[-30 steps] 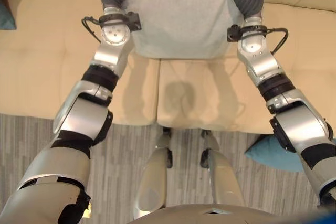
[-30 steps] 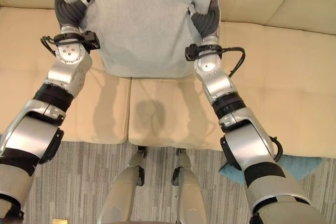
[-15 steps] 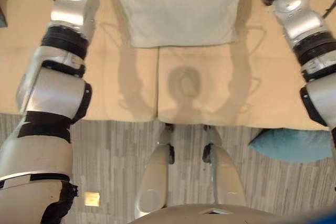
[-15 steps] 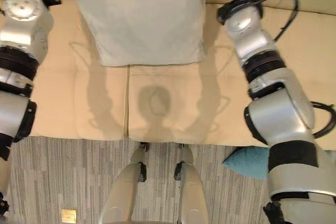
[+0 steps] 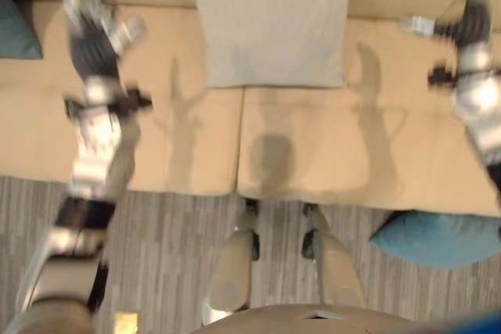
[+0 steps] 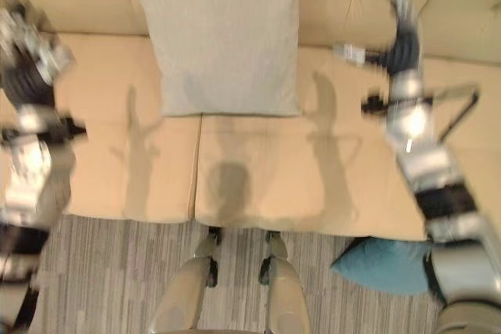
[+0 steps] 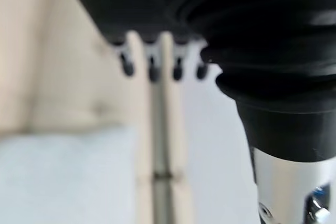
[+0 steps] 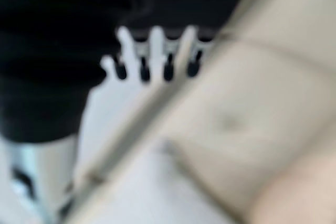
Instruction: Pick up all the scattered cushions and arrange them neatly on the sofa.
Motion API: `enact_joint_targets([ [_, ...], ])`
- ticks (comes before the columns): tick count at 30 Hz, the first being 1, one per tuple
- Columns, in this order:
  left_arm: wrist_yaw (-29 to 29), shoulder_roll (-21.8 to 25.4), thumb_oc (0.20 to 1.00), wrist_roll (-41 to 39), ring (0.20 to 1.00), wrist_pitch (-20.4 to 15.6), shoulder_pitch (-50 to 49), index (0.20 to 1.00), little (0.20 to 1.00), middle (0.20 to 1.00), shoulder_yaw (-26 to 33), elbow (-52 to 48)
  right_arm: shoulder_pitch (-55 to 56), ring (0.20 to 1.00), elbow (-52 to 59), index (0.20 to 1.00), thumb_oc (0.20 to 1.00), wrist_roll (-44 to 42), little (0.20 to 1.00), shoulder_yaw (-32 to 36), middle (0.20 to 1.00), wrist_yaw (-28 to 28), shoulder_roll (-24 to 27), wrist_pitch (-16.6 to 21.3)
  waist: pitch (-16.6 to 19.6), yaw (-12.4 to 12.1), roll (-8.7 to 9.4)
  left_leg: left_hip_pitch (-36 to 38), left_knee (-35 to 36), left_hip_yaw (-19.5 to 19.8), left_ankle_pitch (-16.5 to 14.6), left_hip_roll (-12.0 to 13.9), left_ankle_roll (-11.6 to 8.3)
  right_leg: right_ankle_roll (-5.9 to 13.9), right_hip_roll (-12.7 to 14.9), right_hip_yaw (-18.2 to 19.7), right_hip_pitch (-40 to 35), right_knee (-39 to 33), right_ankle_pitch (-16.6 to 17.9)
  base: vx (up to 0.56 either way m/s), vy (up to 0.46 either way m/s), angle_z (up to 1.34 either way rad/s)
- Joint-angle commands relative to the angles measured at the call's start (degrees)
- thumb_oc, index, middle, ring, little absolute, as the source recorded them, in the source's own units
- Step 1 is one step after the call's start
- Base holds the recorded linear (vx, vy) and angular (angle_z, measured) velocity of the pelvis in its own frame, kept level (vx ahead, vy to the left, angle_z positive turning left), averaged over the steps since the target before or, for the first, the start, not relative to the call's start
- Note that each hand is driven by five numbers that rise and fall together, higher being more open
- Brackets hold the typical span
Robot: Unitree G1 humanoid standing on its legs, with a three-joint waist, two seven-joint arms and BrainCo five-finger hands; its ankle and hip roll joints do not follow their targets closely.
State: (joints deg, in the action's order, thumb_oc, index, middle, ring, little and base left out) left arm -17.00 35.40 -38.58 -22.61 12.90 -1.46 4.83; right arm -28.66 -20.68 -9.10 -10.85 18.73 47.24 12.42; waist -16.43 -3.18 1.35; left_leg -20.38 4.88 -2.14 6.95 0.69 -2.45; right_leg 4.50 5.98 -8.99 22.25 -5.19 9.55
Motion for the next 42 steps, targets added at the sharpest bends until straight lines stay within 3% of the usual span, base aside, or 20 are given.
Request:
enact_joint_targets([
  [1, 5.1, -1.8, 1.0, 5.4, 1.0, 0.2, -0.7, 1.0, 1.0, 1.0, -0.9, 6.1, 4.4, 1.0, -2.4, 1.0, 1.0, 2.6, 1.0, 2.2, 1.0, -4.0, -2.9, 3.8, 4.7, 0.9, 0.67, 3.5, -0.4, 3.0, -1.3, -0.5, -2.14, 5.67, 2.5, -0.7, -4.2, 0.2, -0.2, 0.08, -0.052, 0.02],
  [7, 9.9, -11.0, 1.0, 11.4, 1.0, 4.0, -15.5, 1.0, 1.0, 1.0, -1.0, 19.7, 20.6, 1.0, -7.3, 1.0, 1.0, 8.9, 1.0, 3.5, 1.0, -8.7, -11.0, 2.5, 7.0, 0.5, 1.21, 9.8, -0.6, 3.3, -2.5, 0.2, -1.95, 5.3, 1.9, -1.8, -10.5, 0.2, -2.7, 0.06, -0.06, 0.02],
  [11, 10.9, -18.6, 1.0, 22.6, 1.0, 8.6, -18.1, 1.0, 1.0, 1.0, -0.9, 52.7, 28.6, 1.0, -23.0, 1.0, 1.0, 9.5, 1.0, 0.6, 1.0, -11.6, -20.4, 1.4, 10.6, 1.1, 0.87, 15.9, 0.1, 3.6, -2.1, 1.3, -2.49, 4.53, 0.3, -2.3, -17.1, 0.2, -4.6, -0.02, -0.101, 0.02],
  [15, 12.0, -19.6, 1.0, 27.2, 1.0, 10.6, -17.6, 1.0, 1.0, 1.0, 1.2, 64.9, 31.3, 1.0, -34.6, 1.0, 1.0, 7.0, 1.0, 0.8, 1.0, -13.2, -24.1, 0.3, 11.7, 1.3, 0.52, 17.3, -0.7, 4.4, -1.0, 2.9, -4.18, 3.06, -1.5, -2.6, -20.6, 0.2, -6.8, -0.1, -0.151, 0.1],
  [18, 12.5, -19.7, 1.0, 26.7, 1.0, 10.9, -17.0, 1.0, 1.0, 1.0, 1.2, 65.9, 31.7, 1.0, -41.5, 1.0, 1.0, 5.9, 1.0, 1.7, 1.0, -13.1, -25.3, -0.7, 10.4, 1.6, 1.12, 14.8, -5.8, 4.6, -0.5, 3.0, -5.03, 2.47, -1.6, -4.5, -21.3, 0.2, -7.0, -0.25, -0.113, 1.03],
  [19, 12.8, -20.2, 1.0, 26.6, 1.0, 10.8, -16.7, 1.0, 1.0, 1.0, 1.1, 66.2, 30.9, 1.0, -45.0, 1.0, 1.0, 6.4, 1.0, 1.4, 1.0, -13.3, -25.5, -1.6, 9.9, 1.4, 2.16, 14.8, -12.6, 6.4, -3.9, 1.3, -4.66, 2.38, -0.7, -4.1, -20.6, 0.4, -5.8, -0.36, -0.006, 0.91],
  [21, 13.4, -20.9, 1.0, 26.7, 1.0, 11.4, -16.7, 1.0, 1.0, 1.0, 1.4, 67.2, 30.6, 1.0, -46.8, 1.0, 1.0, 7.4, 1.0, 1.6, 1.0, -13.6, -25.7, -2.6, 10.9, 1.9, 2.62, 17.8, -16.5, 7.6, -6.2, 1.2, -4.16, 2.71, 0.2, -3.4, -19.7, 0.7, -4.2, -0.31, 0.099, -0.16],
  [23, 13.6, -21.4, 1.0, 26.7, 1.0, 11.6, -16.2, 1.0, 1.0, 1.0, 1.0, 67.2, 30.5, 1.0, -47.4, 1.0, 1.0, 8.2, 1.0, 1.3, 1.0, -14.0, -25.9, -3.4, 11.6, 2.3, 1.96, 21.1, -16.2, 9.7, -6.8, 1.3, -4.14, 3.14, 0.2, -2.2, -18.1, 1.5, -3.0, -0.24, 0.171, -0.18],
  [24, 13.2, -22.4, 1.0, 27.7, 1.0, 11.8, -15.3, 1.0, 1.0, 1.0, -1.2, 66.2, 29.7, 1.0, -48.6, 1.0, 1.0, 7.8, 1.0, 1.3, 1.0, -13.6, -26.5, -4.1, 11.7, 3.3, 1.28, 23.5, -9.9, 9.5, -9.3, 0.5, -2.78, 4.43, 0.7, -0.6, -14.8, 2.3, -0.4, -0.3, 0.199, -0.18],
  [26, 13.0, -22.9, 1.0, 27.5, 1.0, 11.8, -14.2, 1.0, 1.0, 1.0, -2.3, 65.5, 28.6, 1.0, -48.7, 1.0, 1.0, 7.4, 1.0, 1.3, 1.0, -13.5, -27.0, -4.4, 11.2, 3.1, 2.1, 23.9, -7.8, 10.1, -12.0, -2.0, -1.05, 5.71, 1.9, 0.1, -12.3, 2.4, 2.3, -0.33, 0.199, -0.5],
  [29, 12.7, -23.1, 1.0, 27.8, 1.0, 11.7, -12.4, 1.0, 1.0, 1.0, -3.4, 65.8, 26.5, 1.0, -48.8, 1.0, 1.0, 8.1, 1.0, 0.2, 1.0, -13.2, -28.6, -4.8, 9.8, 2.3, 2.55, 23.3, -7.0, 9.3, -12.1, -4.2, 0.36, 7.51, 4.1, -1.3, -9.2, 2.2, 4.2, -0.44, 0.172, -1.02],
  [30, 12.6, -22.4, 1.0, 28.2, 1.0, 12.0, -11.6, 1.0, 1.0, 1.0, -3.7, 66.2, 25.5, 1.0, -49.0, 1.0, 1.0, 8.1, 1.0, -0.8, 1.0, -13.1, -29.6, -5.1, 9.0, 1.8, 2.12, 21.5, -7.9, 8.3, -10.7, -3.9, 1.19, 6.6, 3.9, -1.5, -9.1, 9.1, -0.1, -0.48, 0.101, -0.78],
  [32, 12.8, -22.0, 1.0, 28.8, 1.0, 12.3, -12.0, 1.0, 1.0, 1.0, -3.8, 66.6, 25.9, 1.0, -49.5, 1.0, 1.0, 8.4, 1.0, -1.0, 1.0, -13.3, -29.7, -5.0, 9.3, 0.9, 1.72, 20.4, -7.9, 7.4, -9.5, -3.8, 2.11, 5.04, 3.6, -2.2, -10.8, 14.8, -3.4, -0.35, 0.094, -0.54],
  [34, 13.7, -21.3, 1.0, 29.1, 1.0, 12.9, -13.8, 1.0, 1.0, 1.0, -2.8, 67.5, 27.3, 1.0, -50.0, 1.0, 1.0, 8.0, 1.0, -0.5, 1.0, -13.9, -29.9, -4.7, 11.8, -0.8, 1.15, 19.0, -6.8, 6.8, -7.6, -3.2, 2.87, 3.46, 1.1, -1.1, -16.4, 20.8, -9.5, -0.28, -0.005, -0.43],
  [35, 13.5, -21.1, 1.0, 29.3, 1.0, 12.9, -14.0, 1.0, 1.0, 1.0, -2.6, 67.9, 27.4, 1.0, -50.1, 1.0, 1.0, 8.1, 1.0, -0.5, 1.0, -14.0, -30.1, -4.7, 12.7, -1.7, 1.2, 18.3, -6.7, 6.4, -7.2, -3.0, 2.77, 3.52, 1.2, -1.8, -18.4, 20.8, -10.3, -0.34, -0.152, -0.36],
  [36, 13.1, -21.1, 1.0, 28.8, 1.0, 13.0, -14.2, 1.0, 1.0, 1.0, -2.5, 67.8, 27.6, 1.0, -50.2, 1.0, 1.0, 8.0, 1.0, -0.7, 1.0, -13.6, -30.3, -4.7, 13.2, -3.5, 1.84, 17.0, -6.8, 5.0, -6.6, -3.0, 2.17, 3.48, 1.8, -4.7, -22.3, 16.3, -11.0, -0.24, -0.18, -0.38],
  [37, 12.8, -21.1, 1.0, 28.6, 1.0, 12.9, -14.0, 1.0, 1.0, 1.0, -2.7, 67.7, 27.6, 1.0, -50.0, 1.0, 1.0, 7.3, 1.0, -0.9, 1.0, -13.6, -30.5, -4.5, 13.3, -3.0, 2.15, 16.6, -6.6, 5.2, -5.9, -2.9, 1.77, 3.43, 0.0, -2.0, -22.4, 13.7, -11.8, -0.23, -0.204, -0.47],
  [39, 12.6, -21.1, 1.0, 27.9, 1.0, 12.7, -13.8, 1.0, 1.0, 1.0, -2.7, 67.3, 27.5, 1.0, -49.6, 1.0, 1.0, 6.2, 1.0, -1.2, 1.0, -13.4, -30.5, -4.2, 13.1, -2.9, 2.66, 15.6, -6.7, 5.2, -5.0, -2.5, 0.72, 2.99, -1.2, -1.0, -23.2, 9.6, -11.8, -0.2, -0.205, -0.47],
  [40, 12.4, -21.4, 1.0, 27.8, 1.0, 12.5, -12.8, 1.0, 1.0, 1.0, -3.4, 67.2, 27.4, 1.0, -49.3, 1.0, 1.0, 5.5, 1.0, -1.2, 1.0, -13.1, -30.2, -4.0, 12.3, -2.2, 2.91, 12.9, -7.5, 5.0, -3.4, -2.5, -0.82, 2.5, -2.2, -1.8, -23.5, 6.5, -11.2, -0.31, -0.213, 0.2],
  [42, 12.2, -21.6, 1.0, 27.6, 1.0, 12.4, -12.1, 1.0, 1.0, 1.0, -4.3, 67.0, 27.0, 1.0, -49.0, 1.0, 1.0, 4.8, 1.0, -1.3, 1.0, -12.6, -29.6, -3.9, 11.3, -2.0, 3.15, 11.2, -9.1, 5.5, -2.6, -2.6, -2.06, 2.22, -2.7, -2.2, -23.3, 4.3, -9.7, -0.32, -0.136, 0.93],
])
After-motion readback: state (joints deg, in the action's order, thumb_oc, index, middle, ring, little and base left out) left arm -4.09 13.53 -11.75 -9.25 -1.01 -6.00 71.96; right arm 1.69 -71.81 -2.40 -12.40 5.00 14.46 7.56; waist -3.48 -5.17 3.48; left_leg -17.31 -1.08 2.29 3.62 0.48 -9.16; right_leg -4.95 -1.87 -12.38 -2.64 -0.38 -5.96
